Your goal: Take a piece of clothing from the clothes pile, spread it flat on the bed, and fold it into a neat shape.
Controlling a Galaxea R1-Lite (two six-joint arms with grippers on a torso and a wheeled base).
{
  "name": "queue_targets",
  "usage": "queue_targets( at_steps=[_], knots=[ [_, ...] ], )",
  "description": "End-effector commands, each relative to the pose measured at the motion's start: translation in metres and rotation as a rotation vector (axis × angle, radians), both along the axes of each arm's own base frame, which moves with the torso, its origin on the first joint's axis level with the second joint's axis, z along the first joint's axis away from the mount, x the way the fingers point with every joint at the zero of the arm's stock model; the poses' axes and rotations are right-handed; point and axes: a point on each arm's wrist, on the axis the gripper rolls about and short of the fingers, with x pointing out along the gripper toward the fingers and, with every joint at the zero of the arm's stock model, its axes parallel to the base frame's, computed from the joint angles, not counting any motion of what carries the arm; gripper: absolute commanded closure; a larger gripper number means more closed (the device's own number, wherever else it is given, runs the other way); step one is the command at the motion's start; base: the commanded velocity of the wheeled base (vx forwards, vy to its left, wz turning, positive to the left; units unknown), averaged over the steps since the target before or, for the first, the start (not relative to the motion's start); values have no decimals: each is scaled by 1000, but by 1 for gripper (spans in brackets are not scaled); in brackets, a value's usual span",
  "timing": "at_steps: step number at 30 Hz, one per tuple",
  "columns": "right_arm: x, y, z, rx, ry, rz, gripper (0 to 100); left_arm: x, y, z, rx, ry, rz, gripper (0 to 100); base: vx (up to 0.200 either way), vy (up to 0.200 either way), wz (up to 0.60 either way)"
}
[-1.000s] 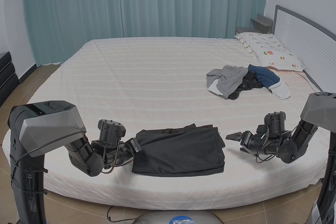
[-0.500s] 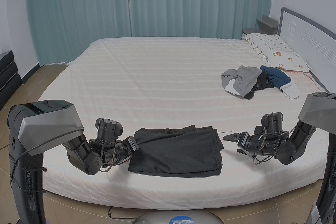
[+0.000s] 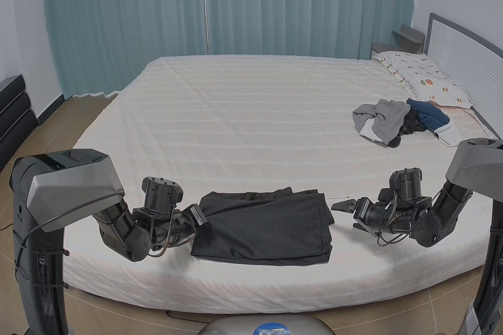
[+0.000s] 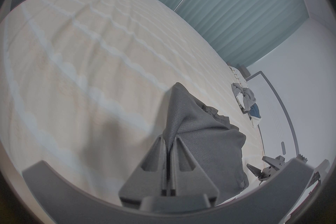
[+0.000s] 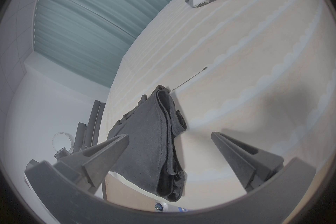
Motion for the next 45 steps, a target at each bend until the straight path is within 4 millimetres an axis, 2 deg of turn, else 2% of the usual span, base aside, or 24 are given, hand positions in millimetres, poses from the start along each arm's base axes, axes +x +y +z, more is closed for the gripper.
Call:
queue_targets(
  at_steps=[1,9,21,22,26,33,40,45],
  knots=[
    [0,0,1,0,-3,0,0,-2,-1,1,0,1,-2,100,0,200,0],
    [0,2,0,0,-1,6,0,-4,-1,1,3,5,-4,100,0,200,0],
    [-1,4,0,0,-1,11,0,-15,-10,3,-4,23,12,100,0,0,0],
    [-1,4,0,0,-1,11,0,-15,-10,5,-14,22,18,0,0,0,0],
    [-1,4,0,0,-1,11,0,-17,-12,8,-24,19,15,0,0,0,0],
    [-1,4,1,0,-3,11,0,-8,-16,6,-33,-1,15,0,0,0,0],
    [-1,3,5,4,-15,11,0,-4,-7,8,-40,-5,47,0,0,0,0],
    [-12,3,17,4,-25,18,0,-5,12,35,-121,-44,157,0,0,0,0]
  ],
)
